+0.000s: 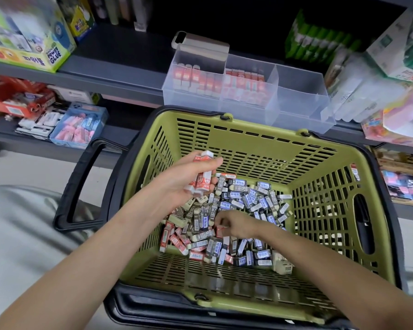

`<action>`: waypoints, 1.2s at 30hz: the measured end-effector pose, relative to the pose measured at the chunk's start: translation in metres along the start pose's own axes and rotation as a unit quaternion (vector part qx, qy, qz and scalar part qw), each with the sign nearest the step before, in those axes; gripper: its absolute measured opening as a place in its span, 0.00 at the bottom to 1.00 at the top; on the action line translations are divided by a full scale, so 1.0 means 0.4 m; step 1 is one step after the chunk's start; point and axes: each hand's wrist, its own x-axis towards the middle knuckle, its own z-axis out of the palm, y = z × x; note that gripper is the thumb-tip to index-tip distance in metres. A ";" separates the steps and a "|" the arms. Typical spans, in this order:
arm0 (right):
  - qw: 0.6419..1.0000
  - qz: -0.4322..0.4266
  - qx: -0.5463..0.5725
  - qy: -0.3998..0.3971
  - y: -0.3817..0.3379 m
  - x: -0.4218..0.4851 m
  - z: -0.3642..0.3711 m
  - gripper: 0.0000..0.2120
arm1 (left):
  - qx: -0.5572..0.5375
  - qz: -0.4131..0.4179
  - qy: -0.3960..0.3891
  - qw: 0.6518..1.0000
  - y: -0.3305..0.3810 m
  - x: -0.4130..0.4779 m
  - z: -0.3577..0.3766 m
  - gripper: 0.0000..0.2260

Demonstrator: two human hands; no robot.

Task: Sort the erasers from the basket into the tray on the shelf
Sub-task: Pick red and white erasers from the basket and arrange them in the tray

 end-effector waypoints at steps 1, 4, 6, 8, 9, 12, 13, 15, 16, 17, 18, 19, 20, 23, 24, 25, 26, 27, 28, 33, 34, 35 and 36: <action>1.000 -0.003 0.008 0.003 -0.002 -0.008 0.000 0.09 | 0.003 -0.005 0.005 1.000 -0.002 0.000 0.000 0.21; 0.998 -0.018 -0.006 0.061 -0.016 -0.048 -0.037 0.07 | 0.022 -0.020 0.018 0.999 -0.011 0.000 -0.001 0.23; 0.986 -0.031 0.117 0.111 -0.048 -0.095 -0.095 0.06 | 0.056 -0.024 0.008 0.998 -0.020 0.001 -0.001 0.25; 0.940 -0.086 0.317 0.094 -0.094 -0.153 -0.158 0.06 | 0.090 -0.023 -0.008 0.996 -0.026 0.001 0.002 0.24; 0.911 -0.125 0.385 0.082 -0.115 -0.177 -0.180 0.06 | 0.100 -0.027 -0.019 0.994 -0.027 0.001 0.003 0.24; 0.875 -0.213 0.428 0.082 -0.186 -0.212 -0.193 0.09 | 0.097 -0.063 -0.075 0.990 -0.026 -0.001 0.009 0.23; 0.871 -0.227 0.425 0.090 -0.205 -0.214 -0.187 0.08 | 0.079 -0.075 -0.096 0.989 -0.025 -0.003 0.010 0.23; 0.862 -0.235 0.438 0.099 -0.221 -0.212 -0.179 0.11 | 0.049 -0.083 -0.125 0.987 -0.025 -0.007 0.009 0.21; 0.851 -0.234 0.462 0.087 -0.216 -0.214 -0.182 0.14 | 0.047 -0.081 -0.125 0.988 -0.026 -0.009 0.007 0.19; 0.833 -0.229 0.499 0.070 -0.204 -0.218 -0.188 0.16 | 0.049 -0.080 -0.114 0.989 -0.026 -0.011 0.006 0.18; 0.815 -0.216 0.534 0.060 -0.186 -0.220 -0.194 0.16 | 0.048 -0.083 -0.094 0.991 -0.024 -0.012 0.005 0.18; 0.816 -0.191 0.541 0.070 -0.166 -0.220 -0.192 0.14 | 0.039 -0.088 -0.074 0.993 -0.023 -0.013 0.004 0.18; 0.846 -0.149 0.502 0.096 -0.143 -0.213 -0.182 0.11 | 0.027 -0.091 -0.060 0.994 -0.021 -0.012 0.004 0.18; 0.992 0.013 0.107 0.070 -0.068 -0.166 -0.090 0.02 | -0.022 -0.076 -0.048 0.996 -0.016 -0.011 0.008 0.18; 0.998 0.052 -0.025 0.017 -0.043 -0.147 -0.046 0.04 | -0.037 -0.069 -0.046 0.996 -0.014 -0.011 0.008 0.19; 0.990 0.080 -0.116 -0.021 -0.023 -0.131 -0.004 0.09 | -0.043 -0.061 -0.045 0.996 -0.012 -0.010 0.006 0.20; 0.981 0.097 -0.163 -0.028 -0.008 -0.118 0.030 0.13 | -0.042 -0.054 -0.046 0.997 -0.011 -0.009 0.004 0.21; 0.978 0.105 -0.178 -0.013 0.003 -0.108 0.054 0.16 | -0.038 -0.048 -0.049 0.997 -0.010 -0.009 0.001 0.21; 0.978 0.104 -0.182 0.012 0.010 -0.102 0.070 0.17 | -0.035 -0.043 -0.051 0.997 -0.008 -0.009 0.000 0.22; 0.963 0.062 -0.247 0.088 0.027 -0.069 0.115 0.22 | -0.042 -0.030 -0.054 0.997 -0.004 -0.008 -0.003 0.24; 0.960 0.059 -0.258 0.093 0.027 -0.063 0.120 0.21 | -0.046 -0.027 -0.054 0.997 -0.004 -0.008 -0.003 0.22; 0.960 0.057 -0.259 0.093 0.028 -0.059 0.121 0.20 | -0.049 -0.025 -0.051 0.997 -0.003 -0.007 -0.004 0.22; 0.962 0.055 -0.251 0.089 0.031 -0.056 0.118 0.18 | -0.051 -0.025 -0.046 0.997 -0.003 -0.007 -0.004 0.22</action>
